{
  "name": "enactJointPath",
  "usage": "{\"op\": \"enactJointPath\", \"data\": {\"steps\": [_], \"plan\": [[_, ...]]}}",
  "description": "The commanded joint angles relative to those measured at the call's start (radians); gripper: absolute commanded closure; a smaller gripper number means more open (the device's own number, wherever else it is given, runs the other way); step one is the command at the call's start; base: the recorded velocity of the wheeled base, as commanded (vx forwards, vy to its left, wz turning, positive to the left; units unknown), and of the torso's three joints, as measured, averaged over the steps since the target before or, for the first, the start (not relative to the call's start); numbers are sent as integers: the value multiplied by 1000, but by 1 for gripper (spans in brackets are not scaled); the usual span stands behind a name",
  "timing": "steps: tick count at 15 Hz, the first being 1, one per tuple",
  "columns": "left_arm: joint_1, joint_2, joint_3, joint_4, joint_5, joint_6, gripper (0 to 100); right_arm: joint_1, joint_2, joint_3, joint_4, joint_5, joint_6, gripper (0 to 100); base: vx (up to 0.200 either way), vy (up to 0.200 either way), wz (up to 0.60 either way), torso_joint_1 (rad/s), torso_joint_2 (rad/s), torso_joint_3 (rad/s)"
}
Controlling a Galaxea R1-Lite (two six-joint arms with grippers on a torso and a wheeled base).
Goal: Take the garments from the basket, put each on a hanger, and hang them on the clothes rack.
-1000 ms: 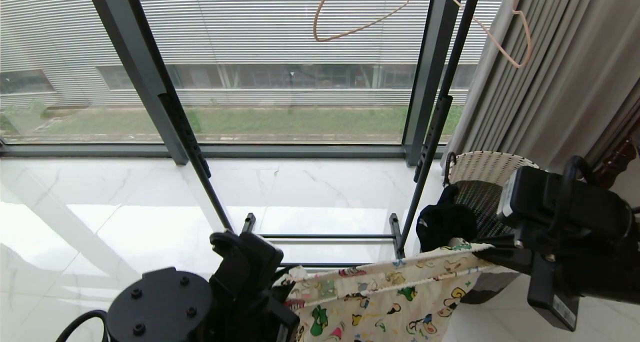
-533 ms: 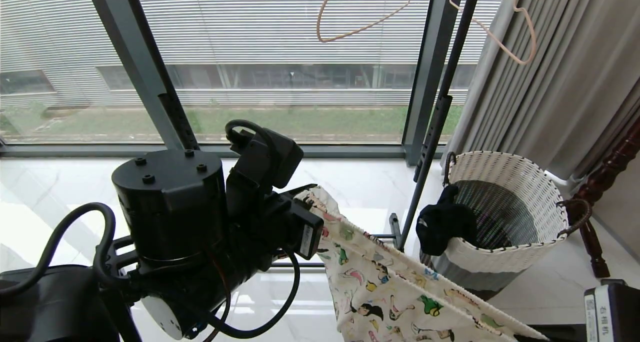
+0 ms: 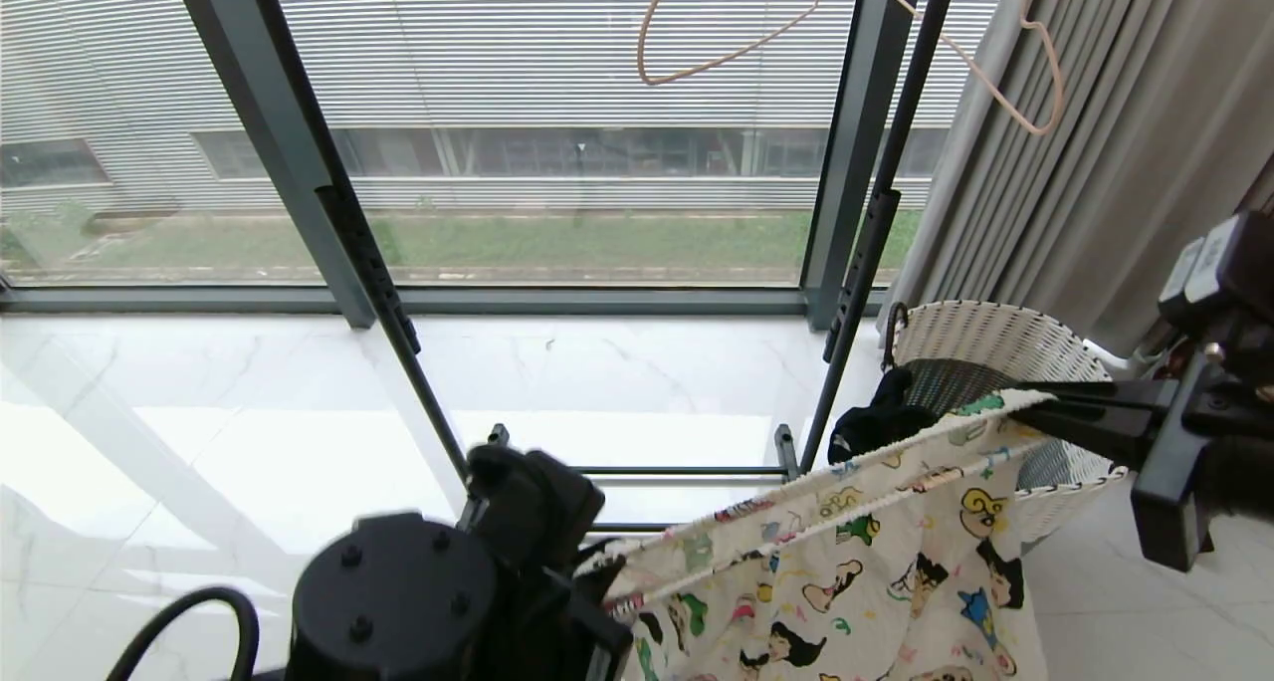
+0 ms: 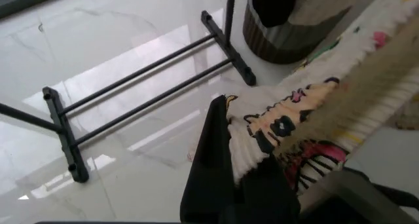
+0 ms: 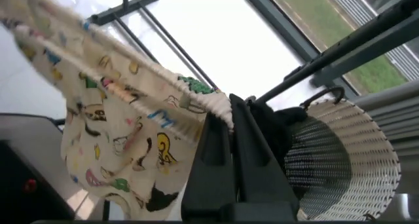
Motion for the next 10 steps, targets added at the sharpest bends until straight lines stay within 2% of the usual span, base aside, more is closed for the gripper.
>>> {"op": "enactJointPath", "data": {"steps": [1,3,5,6,8,10], "plan": [[-187,-4,147,0,62,-8,100,-16,80,-89,-11,1,-4,100,0,0,0,0,0,0],[-216,5,121,-3,64,-9,100,-16,74,-83,-9,1,-7,100,0,0,0,0,0,0],[-210,15,41,-9,67,-11,100,-13,69,-72,-6,1,-13,100,0,0,0,0,0,0],[-195,24,1,-9,70,-9,100,-9,63,-66,12,1,-19,0,0,0,0,0,0,0],[-173,45,-31,-9,102,-8,100,37,35,-62,73,1,-17,0,0,0,0,0,0,0],[-141,59,-29,-9,165,-9,100,109,-32,-55,222,10,-16,0,0,0,0,0,0,0]]}}
